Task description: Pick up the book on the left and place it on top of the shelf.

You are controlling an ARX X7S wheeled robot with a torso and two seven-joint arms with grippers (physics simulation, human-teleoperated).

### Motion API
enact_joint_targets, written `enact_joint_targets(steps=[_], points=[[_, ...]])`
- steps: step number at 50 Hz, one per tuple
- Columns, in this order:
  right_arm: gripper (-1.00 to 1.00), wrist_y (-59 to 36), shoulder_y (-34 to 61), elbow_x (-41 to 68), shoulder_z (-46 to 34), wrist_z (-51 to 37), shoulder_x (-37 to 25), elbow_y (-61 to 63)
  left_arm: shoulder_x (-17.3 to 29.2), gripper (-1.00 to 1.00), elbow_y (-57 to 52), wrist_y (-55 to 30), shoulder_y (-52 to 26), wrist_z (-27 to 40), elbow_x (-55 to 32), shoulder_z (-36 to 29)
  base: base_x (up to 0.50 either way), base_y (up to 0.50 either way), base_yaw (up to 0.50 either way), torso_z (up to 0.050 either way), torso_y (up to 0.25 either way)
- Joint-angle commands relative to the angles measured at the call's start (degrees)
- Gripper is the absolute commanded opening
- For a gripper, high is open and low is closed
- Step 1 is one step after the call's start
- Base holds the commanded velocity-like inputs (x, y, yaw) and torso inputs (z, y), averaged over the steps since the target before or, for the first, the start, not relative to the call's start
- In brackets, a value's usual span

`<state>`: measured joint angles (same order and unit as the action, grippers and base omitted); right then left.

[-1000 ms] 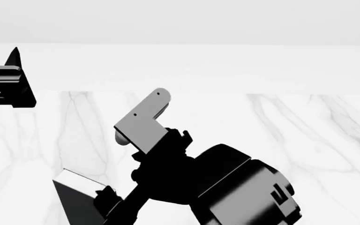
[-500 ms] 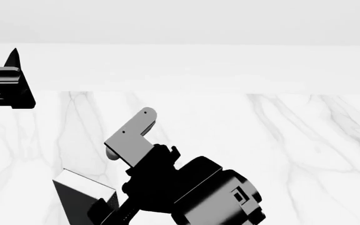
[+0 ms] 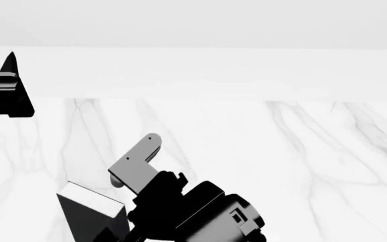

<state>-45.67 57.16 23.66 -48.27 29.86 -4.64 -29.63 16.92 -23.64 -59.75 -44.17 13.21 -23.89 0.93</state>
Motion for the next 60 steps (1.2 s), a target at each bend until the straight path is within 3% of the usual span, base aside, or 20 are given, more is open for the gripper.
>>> enact_joint_targets(steps=[1, 19, 20, 42, 60], points=[[1.00, 3.0, 0.5, -0.4, -1.1, 0.9, 1.5, -4.9, 0.3, 1.00, -0.2, 0.2, 0.3, 0.1, -0.3, 0.0, 0.00, 0.00, 0.00, 0.000, 0.000], [1.00, 8.4, 1.6, 1.1, -4.1, 2.2, 3.7, -13.0, 0.5, 1.00, -0.8, 0.2, 1.1, 0.5, -0.7, 0.2, 0.00, 0.00, 0.00, 0.000, 0.000], [-1.00, 8.3, 1.4, 1.3, -4.2, 2.1, 3.4, -12.2, 0.5, 1.00, -0.8, 0.3, 1.1, 0.6, -0.7, 0.1, 0.00, 0.00, 0.00, 0.000, 0.000], [-1.00, 9.3, 2.5, 3.8, -5.3, 0.9, 3.4, -13.3, 0.8, 1.00, -0.5, 0.8, 1.4, 0.8, -1.1, 0.2, 0.00, 0.00, 0.00, 0.000, 0.000], [-1.00, -0.8, 6.7, 10.0, 1.6, -6.3, -4.2, 5.0, 1.1, 1.00, -1.7, 0.0, 1.3, 1.3, -1.9, 0.9, 0.00, 0.00, 0.00, 0.000, 0.001]])
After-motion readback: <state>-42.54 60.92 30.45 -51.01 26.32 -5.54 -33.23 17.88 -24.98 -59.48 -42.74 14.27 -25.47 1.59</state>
